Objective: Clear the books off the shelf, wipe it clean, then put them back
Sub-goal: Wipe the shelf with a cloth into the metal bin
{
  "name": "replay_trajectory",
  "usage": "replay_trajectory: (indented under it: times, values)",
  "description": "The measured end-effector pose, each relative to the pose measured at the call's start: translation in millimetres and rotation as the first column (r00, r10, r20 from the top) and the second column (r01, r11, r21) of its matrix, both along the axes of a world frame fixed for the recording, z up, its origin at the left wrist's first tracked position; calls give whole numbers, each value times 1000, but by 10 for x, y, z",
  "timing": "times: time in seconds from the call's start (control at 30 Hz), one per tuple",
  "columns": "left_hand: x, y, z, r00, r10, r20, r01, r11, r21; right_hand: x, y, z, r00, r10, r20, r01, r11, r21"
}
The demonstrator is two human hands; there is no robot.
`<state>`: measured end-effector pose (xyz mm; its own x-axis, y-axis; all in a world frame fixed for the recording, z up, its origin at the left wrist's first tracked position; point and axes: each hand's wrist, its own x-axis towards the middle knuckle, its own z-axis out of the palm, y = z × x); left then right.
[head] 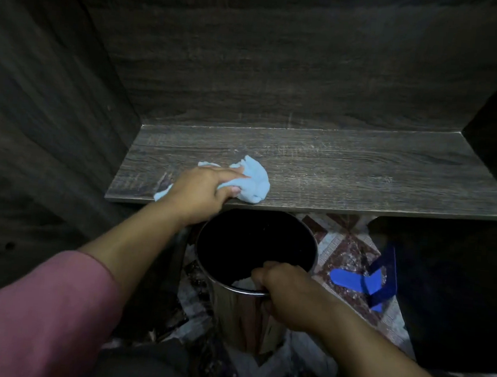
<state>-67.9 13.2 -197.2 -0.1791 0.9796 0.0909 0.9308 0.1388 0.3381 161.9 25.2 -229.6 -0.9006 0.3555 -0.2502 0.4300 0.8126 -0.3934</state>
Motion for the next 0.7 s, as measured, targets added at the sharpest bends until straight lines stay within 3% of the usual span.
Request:
replay_trajectory:
  times: [0.13, 0.2, 0.3, 0.37, 0.43, 0.5, 0.63, 0.7]
  values:
    - [270, -174, 100, 997, 41, 69, -37, 997, -68, 25, -60, 41, 999, 29, 23, -30, 999, 38]
    - [443, -309, 97, 980, 7, 201, 12, 996, -93, 33, -86, 49, 999, 42, 21, -43, 998, 51]
    - [717, -598, -60, 955, 67, 288, -96, 991, 89, 27, -112, 44, 998, 53, 17, -54, 997, 53]
    - [781, -662, -124, 957, 160, 241, -219, 945, 243, 20, -127, 32, 998, 60, 11, -60, 997, 53]
    - [762, -574, -87, 976, 169, 134, -206, 914, 350, 15, -135, 9, 997, 70, 19, -71, 996, 61]
    - [722, -443, 37, 971, 208, 119, -239, 874, 423, 20, -120, -7, 997, 73, 21, -74, 995, 61]
    - [649, -240, 261, 943, 329, 53, -288, 725, 625, 36, -74, -32, 998, 67, 16, -68, 996, 65]
    - [631, -180, 301, 934, 355, -31, -269, 761, 590, 43, -59, -43, 998, 64, 13, -65, 996, 57]
